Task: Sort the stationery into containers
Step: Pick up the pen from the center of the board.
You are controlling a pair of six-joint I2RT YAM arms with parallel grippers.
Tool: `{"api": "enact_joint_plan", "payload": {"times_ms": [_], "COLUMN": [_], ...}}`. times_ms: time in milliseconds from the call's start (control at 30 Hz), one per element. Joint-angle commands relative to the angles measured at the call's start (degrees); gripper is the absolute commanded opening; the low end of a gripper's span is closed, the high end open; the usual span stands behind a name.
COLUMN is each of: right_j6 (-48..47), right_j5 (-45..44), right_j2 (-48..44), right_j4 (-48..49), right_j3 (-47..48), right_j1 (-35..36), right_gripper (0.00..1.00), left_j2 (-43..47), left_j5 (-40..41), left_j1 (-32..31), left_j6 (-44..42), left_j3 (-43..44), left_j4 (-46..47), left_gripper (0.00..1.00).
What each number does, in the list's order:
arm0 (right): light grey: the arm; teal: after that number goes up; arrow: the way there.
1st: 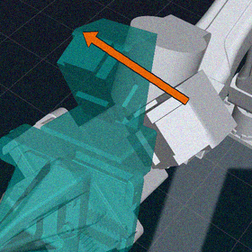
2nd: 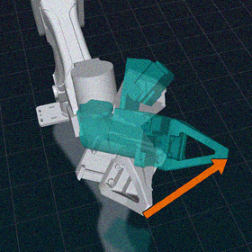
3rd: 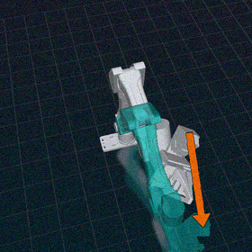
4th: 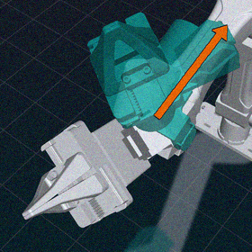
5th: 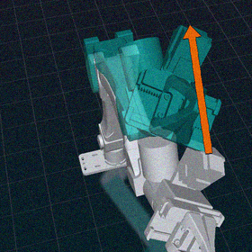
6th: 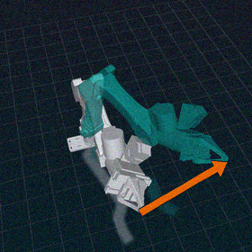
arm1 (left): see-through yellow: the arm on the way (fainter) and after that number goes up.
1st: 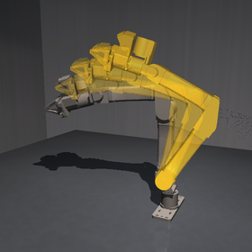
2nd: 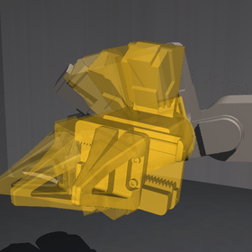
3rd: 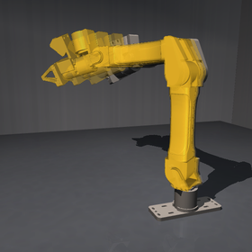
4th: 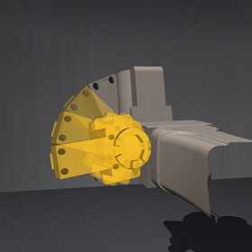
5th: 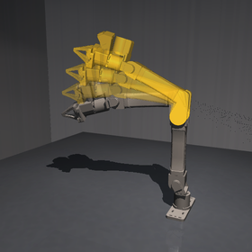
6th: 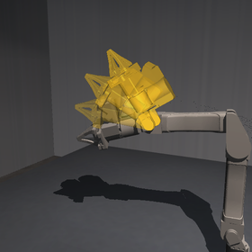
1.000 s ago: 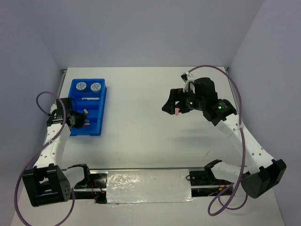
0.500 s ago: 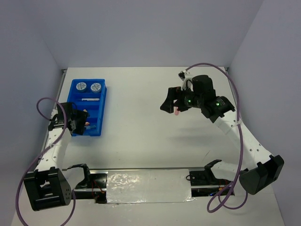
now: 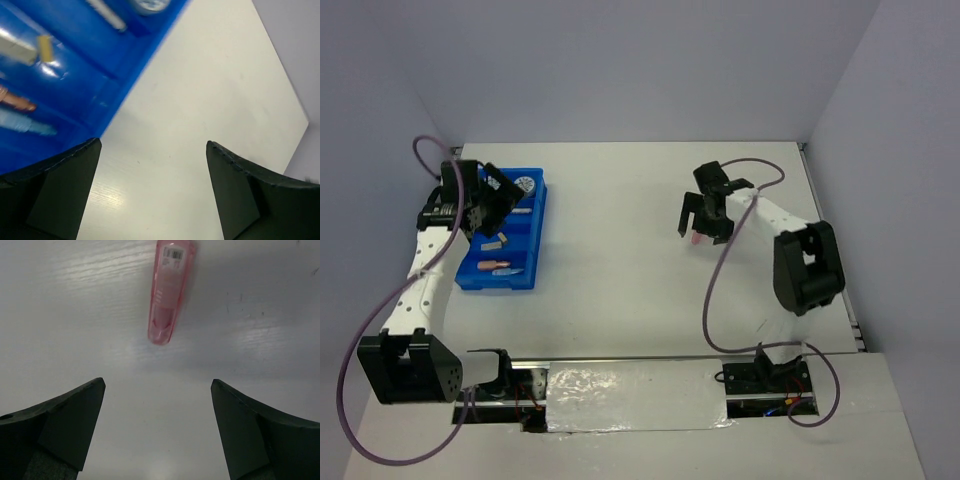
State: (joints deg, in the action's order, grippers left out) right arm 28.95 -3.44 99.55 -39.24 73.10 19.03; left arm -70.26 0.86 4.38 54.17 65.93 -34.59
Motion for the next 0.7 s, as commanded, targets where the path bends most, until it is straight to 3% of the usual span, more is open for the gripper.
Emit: {"api": "enact_joint_plan", "payload": {"times_ms": [0, 67, 267, 400, 467, 567, 667], "right_j6": [1.0, 0.8, 1.0, 1.4, 1.9, 1.2, -3.4], "right_j5": [-6.3, -7.5, -8.1, -7.5, -7.3, -5.1, 1.0], "right_j2": [4.0, 7.4, 14.0, 16.6, 17.3, 16.9, 16.2], "right_j4": [0.3, -0.7, -0.8, -0.5, -0.5, 0.5, 3.1], "right_j3": [7.5, 9.1, 10.4, 10.0, 9.7, 9.0, 8.9], "right_j1": [-0.5, -0.7, -1.2, -1.3, -1.4, -1.2, -0.7], "right_gripper": [0.93, 0.93, 0.85, 0.63, 0.62, 0.52, 0.27], "left_j2": [-2.1, -1.6, 1.0, 0.8, 0.4, -0.8, -3.2], "left_j5": [-5.1, -12.1, -17.5, -20.3, -20.4, -21.6, -22.5], "left_j1": [-2.2, -2.2, -2.1, -2.2, -2.2, -2.4, -3.9], "left_j6": [-12.1, -13.5, -14.7, -15.7, -16.7, -17.6, -17.3], "left_j3": [4.9, 4.1, 1.9, 2.9, 4.4, 6.4, 8.7], "left_j4": [-2.3, -0.7, 0.2, -0.5, -1.9, -2.9, -4.4], "left_gripper": [0.99, 0.99, 0.99, 0.99, 0.99, 0.99, 0.99]}}
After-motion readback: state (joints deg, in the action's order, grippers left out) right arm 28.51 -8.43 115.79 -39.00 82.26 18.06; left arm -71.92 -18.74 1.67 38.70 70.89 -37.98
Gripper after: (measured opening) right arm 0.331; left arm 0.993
